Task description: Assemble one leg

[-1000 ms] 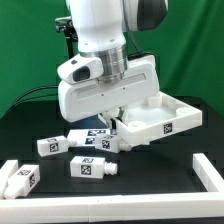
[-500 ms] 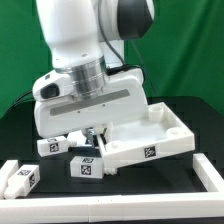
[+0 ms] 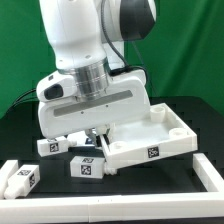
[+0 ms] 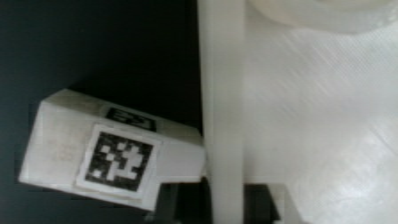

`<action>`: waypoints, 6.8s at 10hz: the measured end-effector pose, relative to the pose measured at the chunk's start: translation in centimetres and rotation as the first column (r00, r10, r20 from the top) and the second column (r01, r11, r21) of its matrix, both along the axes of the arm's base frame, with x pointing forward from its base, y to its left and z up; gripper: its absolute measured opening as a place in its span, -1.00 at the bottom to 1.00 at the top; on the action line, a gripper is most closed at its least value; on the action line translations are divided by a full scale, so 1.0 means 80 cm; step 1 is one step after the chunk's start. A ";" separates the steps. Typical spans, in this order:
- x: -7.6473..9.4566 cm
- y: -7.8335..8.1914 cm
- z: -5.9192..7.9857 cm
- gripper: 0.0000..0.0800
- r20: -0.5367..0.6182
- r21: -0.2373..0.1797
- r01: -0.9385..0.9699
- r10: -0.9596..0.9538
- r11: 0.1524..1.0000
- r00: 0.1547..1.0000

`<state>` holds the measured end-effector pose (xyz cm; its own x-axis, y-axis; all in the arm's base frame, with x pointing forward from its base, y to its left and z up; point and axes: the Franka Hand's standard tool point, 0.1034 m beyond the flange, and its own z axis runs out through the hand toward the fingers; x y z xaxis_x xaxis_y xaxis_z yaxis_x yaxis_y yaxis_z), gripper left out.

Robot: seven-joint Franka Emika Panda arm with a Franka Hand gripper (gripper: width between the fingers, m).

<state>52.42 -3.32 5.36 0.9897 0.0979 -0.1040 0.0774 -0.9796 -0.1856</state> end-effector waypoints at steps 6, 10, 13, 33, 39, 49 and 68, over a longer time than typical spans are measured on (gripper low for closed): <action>0.033 0.021 -0.039 -0.86 -0.058 0.028 0.135 -0.133 0.990 0.989; 0.032 0.021 -0.051 -0.86 -0.035 0.023 0.124 -0.123 0.992 0.992; 0.031 0.000 -0.052 -0.86 -0.055 0.006 0.102 -0.101 0.995 0.993; 0.078 0.015 -0.046 0.07 -0.016 -0.138 0.167 -0.171 0.976 0.985; 0.053 -0.019 0.005 0.62 -0.110 -0.139 0.174 -0.190 0.975 0.976; 0.043 -0.036 -0.005 0.62 -0.279 -0.136 0.226 -0.256 0.965 0.926; 0.028 -0.064 -0.059 0.62 -0.692 -0.180 0.181 -0.255 0.967 0.675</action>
Offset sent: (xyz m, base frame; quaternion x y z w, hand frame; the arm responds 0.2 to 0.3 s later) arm 0.0256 0.0029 -0.0098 -0.0010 0.0113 0.0790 0.9968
